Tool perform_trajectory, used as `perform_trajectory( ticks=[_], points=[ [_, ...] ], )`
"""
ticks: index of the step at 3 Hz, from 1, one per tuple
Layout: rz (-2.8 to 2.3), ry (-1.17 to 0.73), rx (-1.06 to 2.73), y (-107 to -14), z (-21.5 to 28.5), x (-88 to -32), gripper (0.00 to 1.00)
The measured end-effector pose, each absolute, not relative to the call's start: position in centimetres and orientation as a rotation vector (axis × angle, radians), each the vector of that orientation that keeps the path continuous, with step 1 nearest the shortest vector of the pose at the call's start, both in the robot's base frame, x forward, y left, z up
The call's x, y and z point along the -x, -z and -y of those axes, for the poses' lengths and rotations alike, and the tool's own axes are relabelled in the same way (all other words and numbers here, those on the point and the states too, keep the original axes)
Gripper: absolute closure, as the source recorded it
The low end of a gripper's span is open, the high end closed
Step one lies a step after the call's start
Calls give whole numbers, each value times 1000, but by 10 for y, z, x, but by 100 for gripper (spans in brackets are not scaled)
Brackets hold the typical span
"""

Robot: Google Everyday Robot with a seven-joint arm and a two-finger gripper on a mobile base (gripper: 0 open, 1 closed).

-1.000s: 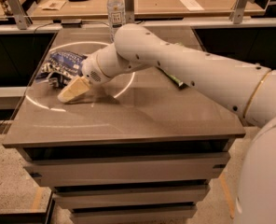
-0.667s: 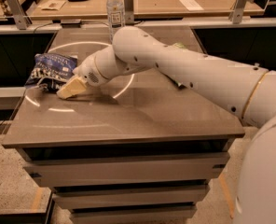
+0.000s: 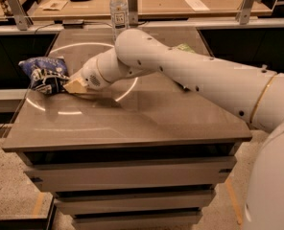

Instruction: Move blue chip bag near blue plastic bottle

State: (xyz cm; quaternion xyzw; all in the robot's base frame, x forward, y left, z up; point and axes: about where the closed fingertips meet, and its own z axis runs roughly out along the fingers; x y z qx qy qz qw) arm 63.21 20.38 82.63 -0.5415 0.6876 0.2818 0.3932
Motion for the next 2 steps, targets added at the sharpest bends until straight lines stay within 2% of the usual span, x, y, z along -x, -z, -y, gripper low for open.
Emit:
perform_trajectory(
  ticks=[2],
  points=[
    [-1745, -715, 1374, -827, -204, -632, 100]
  ],
)
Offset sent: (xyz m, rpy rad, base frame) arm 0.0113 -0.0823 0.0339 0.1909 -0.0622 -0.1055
